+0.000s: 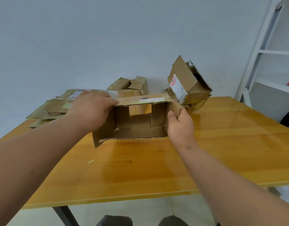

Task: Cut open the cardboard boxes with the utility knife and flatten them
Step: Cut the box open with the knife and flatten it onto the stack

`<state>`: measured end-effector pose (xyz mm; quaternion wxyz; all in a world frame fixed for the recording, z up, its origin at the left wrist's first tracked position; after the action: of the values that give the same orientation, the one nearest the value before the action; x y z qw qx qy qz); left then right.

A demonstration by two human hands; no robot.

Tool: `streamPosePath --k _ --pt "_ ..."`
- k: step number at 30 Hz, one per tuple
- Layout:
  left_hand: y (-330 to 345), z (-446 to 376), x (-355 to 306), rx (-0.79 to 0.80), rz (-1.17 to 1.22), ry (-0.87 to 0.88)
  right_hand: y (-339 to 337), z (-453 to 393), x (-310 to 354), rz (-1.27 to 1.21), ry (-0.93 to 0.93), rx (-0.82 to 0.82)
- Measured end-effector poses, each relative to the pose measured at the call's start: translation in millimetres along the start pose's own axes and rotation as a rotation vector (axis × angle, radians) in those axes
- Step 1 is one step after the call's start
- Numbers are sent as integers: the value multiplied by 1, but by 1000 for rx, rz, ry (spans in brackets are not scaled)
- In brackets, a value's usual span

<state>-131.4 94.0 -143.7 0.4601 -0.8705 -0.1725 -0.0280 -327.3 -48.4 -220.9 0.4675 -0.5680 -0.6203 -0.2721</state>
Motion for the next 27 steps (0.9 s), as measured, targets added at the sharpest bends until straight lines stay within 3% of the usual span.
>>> streamPosePath --k 2,4,6,8,12,15,16,18,20,22,25,27 --pt "2 4 13 30 -47 3 4 8 6 7 -94 87" --pt "30 17 33 312 -186 -74 12 21 16 89 -249 197" --pt "53 37 44 564 -199 -161 26 37 21 368 -410 258" --pt "50 38 32 517 -141 -134 40 49 21 590 -491 278" --pt "15 34 -52 185 -106 323 52 63 29 668 -545 294" --pt "22 38 -51 243 -45 311 62 71 30 685 -579 432" --pt "27 40 -42 290 -36 269 59 70 25 612 -525 460" --pt "29 47 -23 344 4 193 39 53 10 401 -306 368" --pt "21 56 -12 319 104 152 28 37 -17 441 -103 317" --pt "9 65 -17 239 111 216 32 34 -41 550 26 389" --pt "9 79 -33 218 -4 359 42 41 -55 222 225 452" --pt "13 85 -34 218 -10 365 51 48 -59 19 363 508"
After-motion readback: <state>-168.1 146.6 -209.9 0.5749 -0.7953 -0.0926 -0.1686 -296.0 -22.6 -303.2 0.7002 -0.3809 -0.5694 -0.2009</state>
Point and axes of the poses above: each hand's wrist, its own z-axis away from the middle knuckle, its own y-axis out of the palm, x = y × z, the point moved 10 cm from there along -z, towards the middle knuckle, and after that the axes turned 2 degrees about z, right-handed, at the moved point
